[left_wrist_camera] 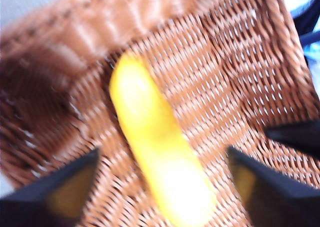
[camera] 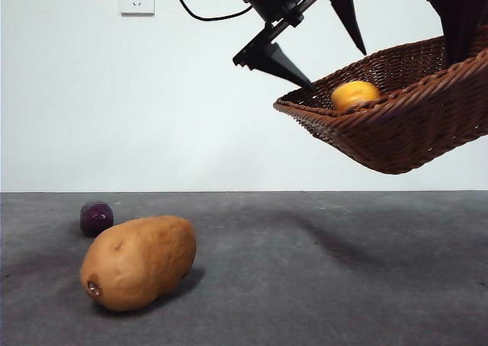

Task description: Help me put the vegetables on the table into the basket

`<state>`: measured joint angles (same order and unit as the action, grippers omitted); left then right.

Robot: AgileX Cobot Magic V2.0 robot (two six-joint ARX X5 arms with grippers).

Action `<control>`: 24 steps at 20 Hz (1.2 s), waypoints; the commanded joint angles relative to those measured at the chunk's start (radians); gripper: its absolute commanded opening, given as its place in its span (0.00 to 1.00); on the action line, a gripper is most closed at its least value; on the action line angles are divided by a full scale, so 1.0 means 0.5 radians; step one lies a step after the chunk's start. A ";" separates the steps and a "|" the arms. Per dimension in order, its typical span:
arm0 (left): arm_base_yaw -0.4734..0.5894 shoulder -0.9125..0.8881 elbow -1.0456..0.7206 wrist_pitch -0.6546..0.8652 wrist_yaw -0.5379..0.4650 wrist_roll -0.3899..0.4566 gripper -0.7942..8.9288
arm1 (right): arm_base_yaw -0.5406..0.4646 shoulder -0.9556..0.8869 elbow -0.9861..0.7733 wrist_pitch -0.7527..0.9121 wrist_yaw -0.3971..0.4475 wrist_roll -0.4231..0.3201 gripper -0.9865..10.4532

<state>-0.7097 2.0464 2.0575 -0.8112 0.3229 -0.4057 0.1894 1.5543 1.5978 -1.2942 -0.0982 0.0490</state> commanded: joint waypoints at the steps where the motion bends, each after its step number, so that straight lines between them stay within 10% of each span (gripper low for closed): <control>1: 0.043 -0.002 -0.002 -0.015 -0.002 -0.013 0.58 | 0.002 -0.014 0.003 0.005 -0.020 0.022 0.08; 11: 0.122 -0.549 -0.002 -0.839 -0.556 0.813 0.57 | -0.002 -0.010 0.003 0.037 0.040 0.020 0.08; 18: 0.103 -0.798 -0.446 -1.019 -0.507 0.795 0.57 | -0.002 -0.010 0.003 0.052 0.040 -0.001 0.08; 24: 0.029 -1.215 -1.621 -0.327 -0.425 0.611 0.57 | 0.001 -0.010 0.003 0.076 0.039 -0.002 0.08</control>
<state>-0.6930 1.4319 1.2854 -0.9813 0.1074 -0.0727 0.1890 1.5543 1.5978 -1.2659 -0.0746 0.0475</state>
